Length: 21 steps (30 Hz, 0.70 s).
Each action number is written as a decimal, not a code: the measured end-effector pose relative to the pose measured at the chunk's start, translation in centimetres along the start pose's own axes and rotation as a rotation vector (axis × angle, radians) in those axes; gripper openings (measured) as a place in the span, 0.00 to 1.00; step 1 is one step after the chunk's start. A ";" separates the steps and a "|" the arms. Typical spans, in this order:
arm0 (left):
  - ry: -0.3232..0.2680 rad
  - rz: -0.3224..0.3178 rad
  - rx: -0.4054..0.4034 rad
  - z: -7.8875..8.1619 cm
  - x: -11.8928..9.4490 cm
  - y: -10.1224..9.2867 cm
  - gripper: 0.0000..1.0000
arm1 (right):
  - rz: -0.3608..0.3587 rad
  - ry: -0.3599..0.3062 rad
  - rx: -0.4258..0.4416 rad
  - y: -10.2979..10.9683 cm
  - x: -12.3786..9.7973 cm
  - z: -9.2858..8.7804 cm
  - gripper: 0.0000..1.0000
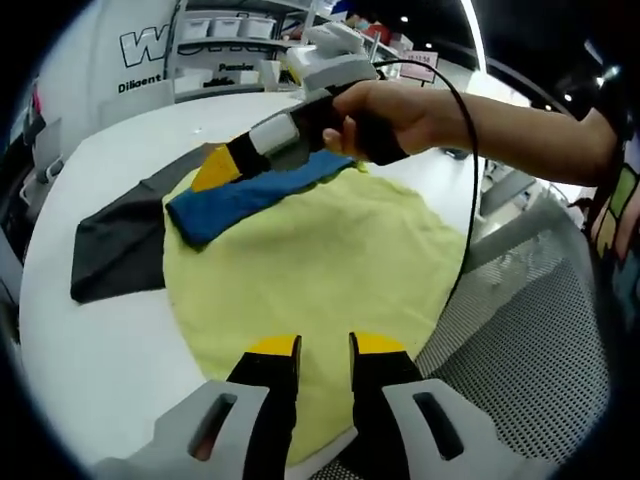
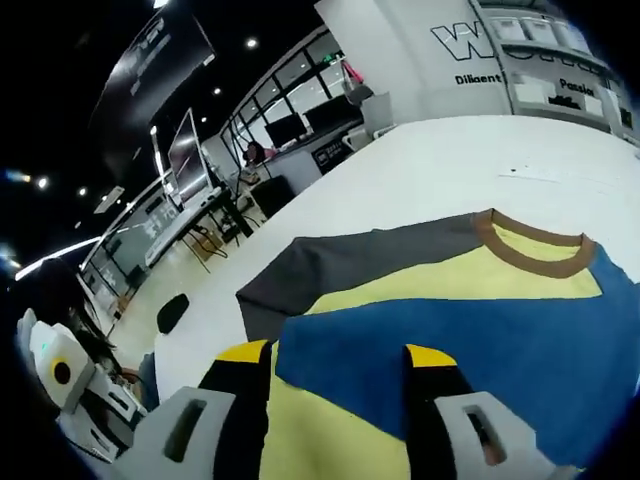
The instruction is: Fold the garment on the visible template until the final outline fits inside the template.
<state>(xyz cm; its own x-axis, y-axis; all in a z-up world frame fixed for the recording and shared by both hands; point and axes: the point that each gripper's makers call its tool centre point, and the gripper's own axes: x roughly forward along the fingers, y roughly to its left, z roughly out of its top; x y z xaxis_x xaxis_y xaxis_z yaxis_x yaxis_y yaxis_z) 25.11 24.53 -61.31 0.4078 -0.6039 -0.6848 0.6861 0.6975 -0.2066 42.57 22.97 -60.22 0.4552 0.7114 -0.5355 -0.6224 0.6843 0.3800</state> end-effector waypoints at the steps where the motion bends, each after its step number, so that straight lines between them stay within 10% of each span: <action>1: -0.003 0.002 -0.001 0.1 0.0 0.1 0.15 | -0.004 -0.003 -0.011 0.0 -0.1 0.1 0.57; 21: -0.108 0.090 -0.058 3.3 -0.6 3.7 0.23 | -0.072 -0.087 -0.096 -1.0 -2.9 2.4 0.68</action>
<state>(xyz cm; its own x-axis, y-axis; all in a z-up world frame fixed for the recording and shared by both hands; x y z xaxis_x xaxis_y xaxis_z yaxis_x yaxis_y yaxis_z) 29.41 26.22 -59.30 0.5307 -0.5739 -0.6238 0.6092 0.7699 -0.1901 43.36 20.61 -57.19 0.5516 0.6750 -0.4900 -0.6424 0.7185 0.2667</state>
